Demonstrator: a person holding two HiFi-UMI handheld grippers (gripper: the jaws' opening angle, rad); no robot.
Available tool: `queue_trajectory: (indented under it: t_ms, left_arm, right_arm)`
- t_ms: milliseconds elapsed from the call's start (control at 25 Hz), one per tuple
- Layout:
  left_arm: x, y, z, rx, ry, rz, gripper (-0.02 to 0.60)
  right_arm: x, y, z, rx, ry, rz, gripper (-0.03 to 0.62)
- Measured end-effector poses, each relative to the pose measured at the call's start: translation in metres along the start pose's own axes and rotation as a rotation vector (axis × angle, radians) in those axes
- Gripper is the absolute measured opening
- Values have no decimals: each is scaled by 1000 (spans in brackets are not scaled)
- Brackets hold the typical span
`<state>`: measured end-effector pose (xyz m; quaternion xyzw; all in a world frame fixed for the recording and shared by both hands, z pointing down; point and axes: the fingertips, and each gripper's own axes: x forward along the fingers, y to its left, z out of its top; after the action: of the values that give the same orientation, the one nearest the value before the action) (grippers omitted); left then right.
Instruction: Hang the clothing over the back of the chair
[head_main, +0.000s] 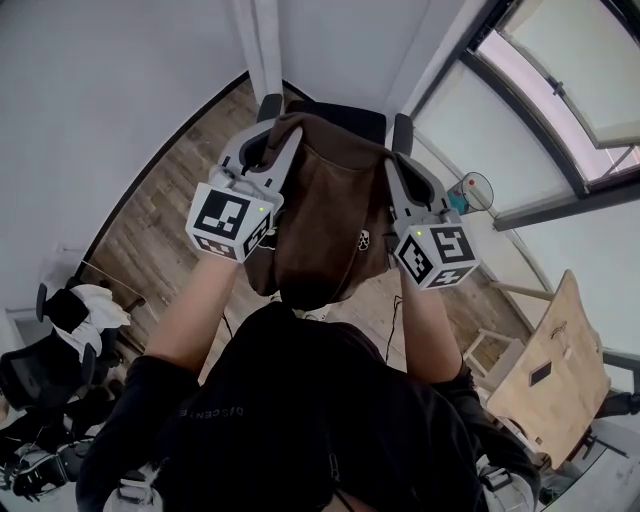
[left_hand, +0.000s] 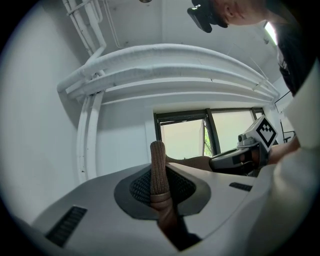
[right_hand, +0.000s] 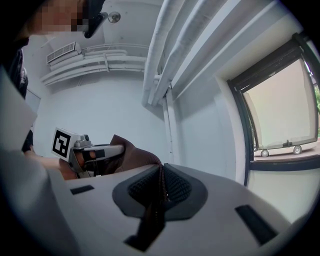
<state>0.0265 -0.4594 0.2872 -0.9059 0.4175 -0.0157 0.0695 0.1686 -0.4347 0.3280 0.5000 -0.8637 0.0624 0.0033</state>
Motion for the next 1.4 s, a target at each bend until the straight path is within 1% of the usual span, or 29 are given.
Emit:
queue_trajectory:
  t_ms: [120,280,560,880,1400]
  left_arm:
    - [5,6,-9,-17,6,-29,48]
    - [16,10,-21,-44,18,-85,48]
    - [34,14,-39,-70,34,-159,48]
    - [45,21,-61,-92,62,-206,48]
    - [66,28,-103,-136,124,-252,48]
  right_arm:
    - [6,-1,-5,2,11,-22,35]
    - [10,-6,-12,0,29,-66,35]
    - [16,-17,-23,6,57,-134,37]
    - [27,-23,-36,7,92,-182,38]
    - [45,-39,-65,41,151,-236,40]
